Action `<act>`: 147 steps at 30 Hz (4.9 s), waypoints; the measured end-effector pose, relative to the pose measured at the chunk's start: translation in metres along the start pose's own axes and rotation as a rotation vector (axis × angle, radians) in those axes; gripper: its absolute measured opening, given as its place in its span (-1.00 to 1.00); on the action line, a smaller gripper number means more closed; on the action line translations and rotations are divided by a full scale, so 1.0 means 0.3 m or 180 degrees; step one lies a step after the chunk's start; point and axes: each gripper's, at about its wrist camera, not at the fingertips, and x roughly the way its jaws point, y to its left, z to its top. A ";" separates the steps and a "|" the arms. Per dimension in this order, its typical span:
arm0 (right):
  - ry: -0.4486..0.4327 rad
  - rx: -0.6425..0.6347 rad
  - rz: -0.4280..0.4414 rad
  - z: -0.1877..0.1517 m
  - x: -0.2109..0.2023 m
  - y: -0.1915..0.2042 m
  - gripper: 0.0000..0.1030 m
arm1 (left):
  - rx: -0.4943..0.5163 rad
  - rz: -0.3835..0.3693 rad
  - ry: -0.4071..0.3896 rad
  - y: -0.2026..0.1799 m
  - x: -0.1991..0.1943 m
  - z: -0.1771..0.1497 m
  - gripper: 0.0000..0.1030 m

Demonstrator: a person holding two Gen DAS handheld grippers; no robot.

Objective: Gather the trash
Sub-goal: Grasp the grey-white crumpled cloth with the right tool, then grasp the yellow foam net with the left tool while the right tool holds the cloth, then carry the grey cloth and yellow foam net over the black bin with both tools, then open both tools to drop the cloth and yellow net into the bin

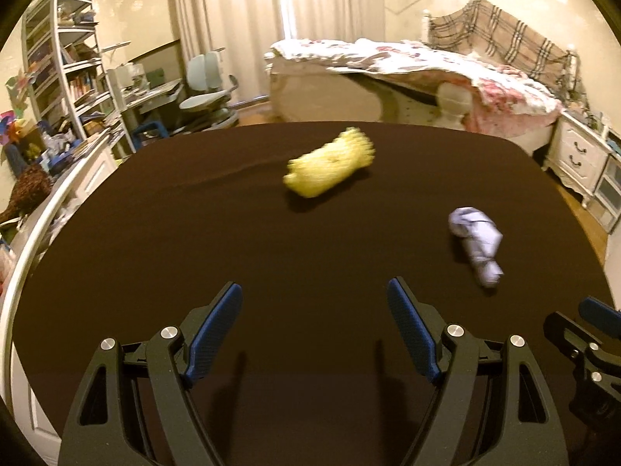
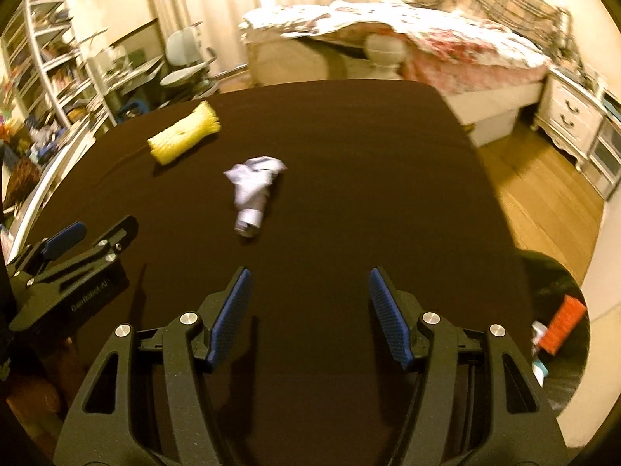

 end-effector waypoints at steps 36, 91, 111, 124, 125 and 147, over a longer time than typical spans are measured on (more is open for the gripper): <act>0.0009 -0.0116 -0.0368 0.281 0.272 -0.035 -0.49 | 0.0219 0.0031 0.0039 0.031 0.313 0.282 0.50; -0.0180 0.0135 -0.0287 -0.096 -0.151 -0.206 -0.49 | 0.0404 -0.0739 0.0008 -0.224 -0.098 -0.032 -0.46; -0.0403 0.0592 -0.0719 -0.220 -0.336 -0.498 -0.49 | 0.0729 -0.1146 -0.0172 -0.475 -0.234 -0.104 -0.46; -0.0444 0.0887 -0.1017 -0.250 -0.355 -0.681 -0.49 | 0.1009 -0.1407 -0.0269 -0.680 -0.262 -0.101 -0.46; -0.0445 0.0901 -0.1027 -0.249 -0.353 -0.689 -0.49 | 0.1023 -0.1418 -0.0269 -0.690 -0.258 -0.098 -0.46; -0.0394 0.1139 -0.1181 -0.242 -0.288 -0.883 -0.47 | 0.1211 -0.1551 -0.0120 -0.906 -0.210 -0.091 -0.44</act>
